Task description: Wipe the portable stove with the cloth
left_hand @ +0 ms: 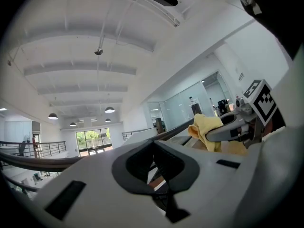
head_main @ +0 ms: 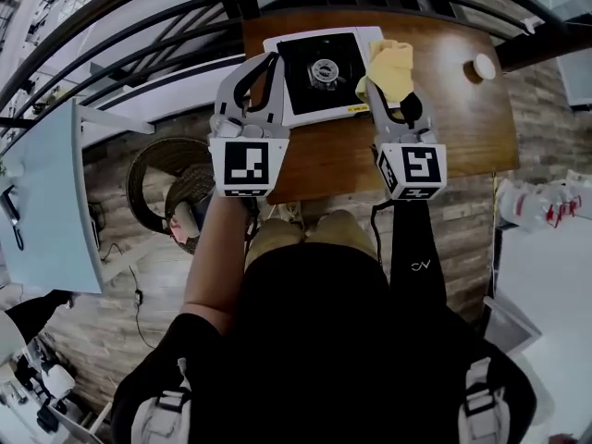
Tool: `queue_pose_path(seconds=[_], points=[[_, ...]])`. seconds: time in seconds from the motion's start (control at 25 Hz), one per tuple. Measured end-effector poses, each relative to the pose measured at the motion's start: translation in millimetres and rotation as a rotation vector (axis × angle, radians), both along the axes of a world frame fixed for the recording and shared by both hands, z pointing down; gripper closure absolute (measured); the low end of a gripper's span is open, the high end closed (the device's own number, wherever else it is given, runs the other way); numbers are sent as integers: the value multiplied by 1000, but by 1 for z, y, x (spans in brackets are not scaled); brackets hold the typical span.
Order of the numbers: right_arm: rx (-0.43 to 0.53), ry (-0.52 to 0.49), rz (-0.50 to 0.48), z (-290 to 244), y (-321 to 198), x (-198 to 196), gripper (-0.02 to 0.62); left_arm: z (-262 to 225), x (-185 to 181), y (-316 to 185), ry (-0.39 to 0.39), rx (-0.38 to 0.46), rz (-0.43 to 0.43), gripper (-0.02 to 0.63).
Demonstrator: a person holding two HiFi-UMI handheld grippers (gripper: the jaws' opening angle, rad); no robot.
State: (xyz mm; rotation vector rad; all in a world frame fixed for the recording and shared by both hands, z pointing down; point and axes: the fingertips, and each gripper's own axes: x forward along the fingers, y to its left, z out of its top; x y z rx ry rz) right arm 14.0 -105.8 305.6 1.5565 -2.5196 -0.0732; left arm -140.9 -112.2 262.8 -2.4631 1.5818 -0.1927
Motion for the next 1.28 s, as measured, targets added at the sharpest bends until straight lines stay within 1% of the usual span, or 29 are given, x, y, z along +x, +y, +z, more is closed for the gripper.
queue_pose_path(seconds=[0.12,0.28,0.36,0.44,0.48,0.56,0.72,0.88,1.08,1.16,1.2,1.28], points=[[-15,0,19,4,-5,0,453,2,2,-9,-7,2,28,598],[-38,8,27,11,-14,4,453,3,5,-19,-13,-4,35,598],[-58,15,6,15,-20,2,453,1,6,-23,-19,4,39,598],[-97,32,-47,26,-21,-5,453,-3,10,-25,-64,54,63,598],[-125,43,-82,35,-19,-11,453,-3,11,-24,-94,74,75,598],[-193,67,-158,58,-11,-27,453,7,11,-22,-123,68,81,598],[-350,102,-325,108,12,-70,453,38,5,-20,-121,14,67,598],[-505,138,-447,166,40,-106,453,60,-3,-15,-108,-29,56,598],[-763,199,-651,234,93,-148,453,75,-14,-9,-83,-59,39,598],[-842,228,-690,256,105,-154,453,81,-18,-5,-85,-76,36,598],[-867,241,-687,265,106,-154,453,84,-21,-4,-85,-80,34,598],[-871,248,-621,276,96,-152,453,84,-26,-2,-65,-81,28,598]])
